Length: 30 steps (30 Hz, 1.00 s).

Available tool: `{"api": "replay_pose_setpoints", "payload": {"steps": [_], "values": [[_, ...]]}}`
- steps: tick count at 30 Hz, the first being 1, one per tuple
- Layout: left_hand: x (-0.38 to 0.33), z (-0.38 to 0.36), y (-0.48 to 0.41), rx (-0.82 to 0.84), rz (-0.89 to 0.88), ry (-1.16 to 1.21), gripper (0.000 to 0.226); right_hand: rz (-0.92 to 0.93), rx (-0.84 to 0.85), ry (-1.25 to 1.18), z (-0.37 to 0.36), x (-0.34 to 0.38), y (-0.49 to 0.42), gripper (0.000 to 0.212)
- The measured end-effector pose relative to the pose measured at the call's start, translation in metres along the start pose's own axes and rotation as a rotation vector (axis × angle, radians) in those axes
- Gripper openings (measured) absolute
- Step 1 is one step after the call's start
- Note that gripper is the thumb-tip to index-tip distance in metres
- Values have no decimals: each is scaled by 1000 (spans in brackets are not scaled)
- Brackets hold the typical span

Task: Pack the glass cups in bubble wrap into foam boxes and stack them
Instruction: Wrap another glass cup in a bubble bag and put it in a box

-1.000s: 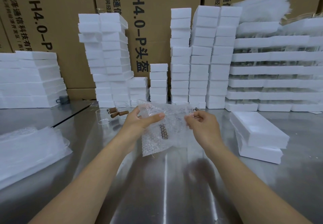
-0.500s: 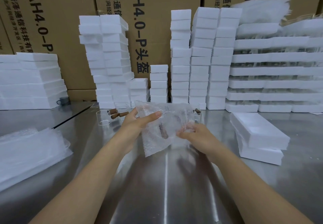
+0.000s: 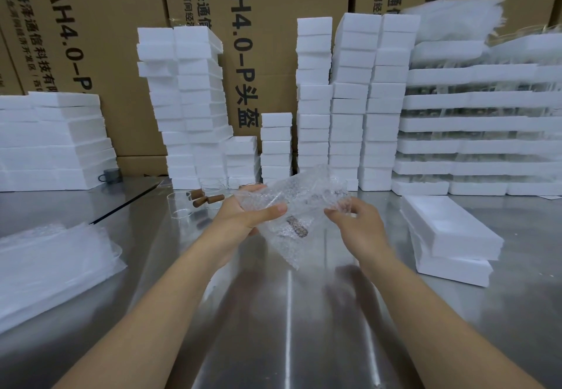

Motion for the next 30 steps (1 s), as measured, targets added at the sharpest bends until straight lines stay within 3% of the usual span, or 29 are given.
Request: {"api": "replay_pose_setpoints", "payload": {"steps": [3,16,26,30], "values": [[1,-1,-1,24,0,-65,76,64,-35,-36,2,6,0,2],[1,-12,1,149,-4,-166,49,130,-27,-43,-8,14,7,11],[7,-18,0,173,-17,-190,58,130,3,19,-10,21,14,13],[10,-21,-1,190,-16,-194,64,116,31,-9,-13,23,14,37]]}}
Point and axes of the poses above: each hand's wrist, its own y-axis away from the middle knuckle, its own z-axis out of the back of the hand, x = y × z, the point moved 7 cm from there along -y, towards the middle knuckle, and after that the axes turned 4 degrees about -y, right-handed, at the moved point
